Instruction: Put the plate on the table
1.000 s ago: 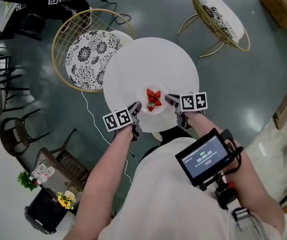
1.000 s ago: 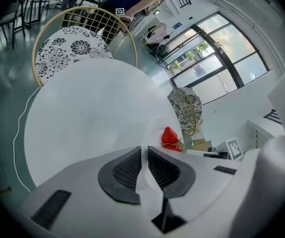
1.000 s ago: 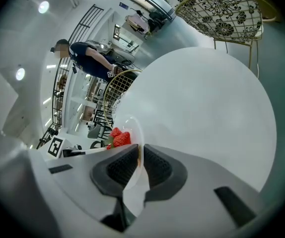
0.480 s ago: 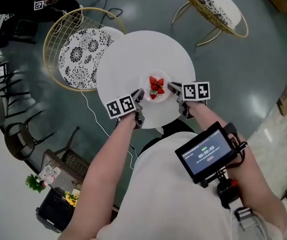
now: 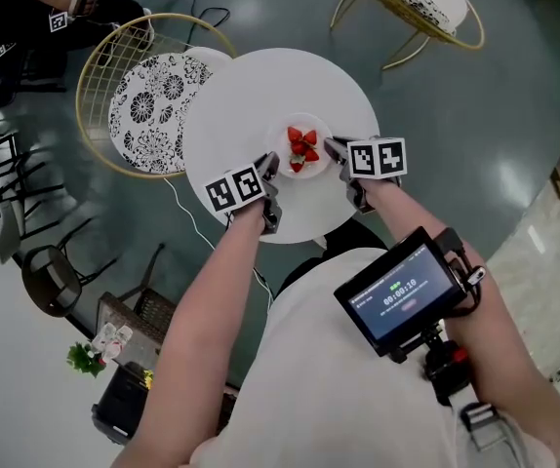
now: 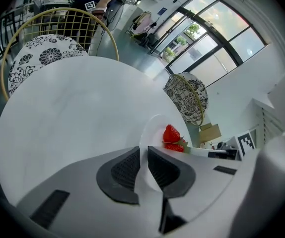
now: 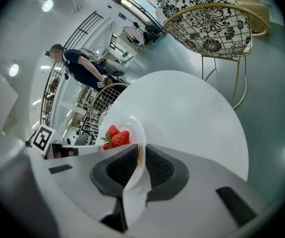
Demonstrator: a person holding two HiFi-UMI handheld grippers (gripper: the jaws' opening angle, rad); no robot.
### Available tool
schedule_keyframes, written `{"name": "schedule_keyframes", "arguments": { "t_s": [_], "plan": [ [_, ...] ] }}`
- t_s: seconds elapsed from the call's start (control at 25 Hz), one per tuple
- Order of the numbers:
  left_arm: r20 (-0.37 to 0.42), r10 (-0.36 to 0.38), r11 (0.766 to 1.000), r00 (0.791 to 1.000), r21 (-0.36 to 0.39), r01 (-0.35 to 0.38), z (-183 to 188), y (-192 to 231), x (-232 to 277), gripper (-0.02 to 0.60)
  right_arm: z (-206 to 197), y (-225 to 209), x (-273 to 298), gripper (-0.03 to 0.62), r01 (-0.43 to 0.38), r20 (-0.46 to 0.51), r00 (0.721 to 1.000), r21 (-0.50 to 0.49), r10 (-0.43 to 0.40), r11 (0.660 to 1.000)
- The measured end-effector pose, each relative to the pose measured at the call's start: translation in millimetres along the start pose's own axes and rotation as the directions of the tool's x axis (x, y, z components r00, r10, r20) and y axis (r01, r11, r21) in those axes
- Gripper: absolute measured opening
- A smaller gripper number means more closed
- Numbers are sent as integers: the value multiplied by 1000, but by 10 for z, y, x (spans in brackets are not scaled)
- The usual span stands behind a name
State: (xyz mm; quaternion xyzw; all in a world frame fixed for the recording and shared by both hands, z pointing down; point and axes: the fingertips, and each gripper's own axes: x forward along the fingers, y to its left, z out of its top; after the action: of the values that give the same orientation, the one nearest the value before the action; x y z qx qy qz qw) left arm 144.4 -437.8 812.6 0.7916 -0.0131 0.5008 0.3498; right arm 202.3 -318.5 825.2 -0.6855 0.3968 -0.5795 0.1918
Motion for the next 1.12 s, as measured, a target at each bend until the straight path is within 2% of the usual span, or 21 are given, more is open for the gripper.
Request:
{"name": "schedule_keyframes", "arguments": {
  "t_s": [0.24,0.44,0.76,0.92,1.12],
  "plan": [
    [-35,55,994,998,101,-52,13,-2,91,38,6,-61,41,38,81,-9,997,-100,-83,992],
    [-72,109,975,991,202,-92,-9,29,131,46,-3,-58,61,41,120,-14,992,-182,-125,976],
    [-131,195,950,972,271,-154,-5,66,189,63,15,-58,96,48,168,0,985,-244,-173,955],
    [-120,251,924,961,326,-200,56,92,208,71,9,-56,138,62,184,-10,980,-313,-197,932],
    [-79,249,919,965,335,-210,62,75,67,71,-1,5,52,63,190,8,980,-322,-198,927]
  ]
}}
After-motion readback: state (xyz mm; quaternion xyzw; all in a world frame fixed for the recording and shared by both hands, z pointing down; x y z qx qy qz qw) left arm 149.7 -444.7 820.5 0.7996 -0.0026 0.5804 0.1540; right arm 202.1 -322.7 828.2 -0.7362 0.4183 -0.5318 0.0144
